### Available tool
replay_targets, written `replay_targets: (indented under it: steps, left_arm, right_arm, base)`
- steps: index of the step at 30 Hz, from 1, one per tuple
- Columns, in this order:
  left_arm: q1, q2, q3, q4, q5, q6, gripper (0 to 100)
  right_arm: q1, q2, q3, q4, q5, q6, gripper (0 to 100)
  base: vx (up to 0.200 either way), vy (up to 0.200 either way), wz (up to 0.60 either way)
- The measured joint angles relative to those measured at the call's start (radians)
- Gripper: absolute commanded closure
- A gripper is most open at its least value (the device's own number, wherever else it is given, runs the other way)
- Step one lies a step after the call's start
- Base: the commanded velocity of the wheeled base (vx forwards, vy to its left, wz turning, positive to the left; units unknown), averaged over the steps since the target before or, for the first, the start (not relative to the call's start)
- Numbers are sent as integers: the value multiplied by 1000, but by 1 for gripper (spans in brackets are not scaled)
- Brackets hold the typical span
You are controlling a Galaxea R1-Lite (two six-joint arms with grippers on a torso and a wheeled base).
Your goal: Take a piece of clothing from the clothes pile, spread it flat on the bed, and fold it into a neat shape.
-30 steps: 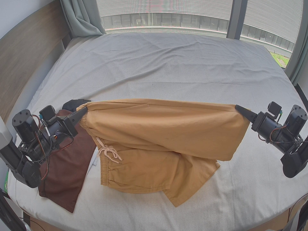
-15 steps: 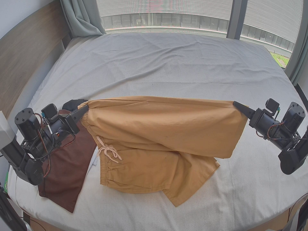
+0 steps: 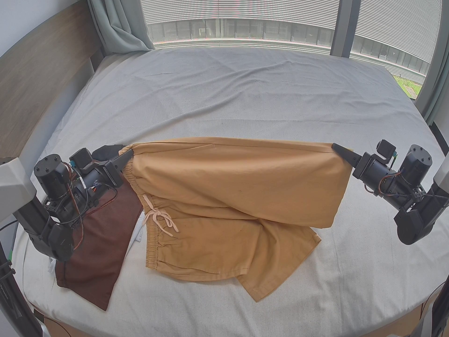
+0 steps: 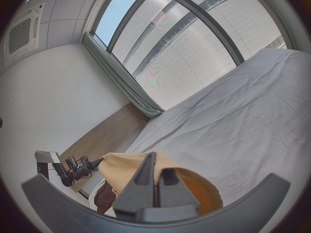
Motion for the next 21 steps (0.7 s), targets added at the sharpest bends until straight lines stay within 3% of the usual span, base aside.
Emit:
replay_targets:
  steps: [21]
  left_arm:
    - [5, 127, -146, 0, 21, -70, 100]
  right_arm:
    - [-34, 219, -241, 0, 3, 9, 100]
  base:
    - [0, 0, 0]
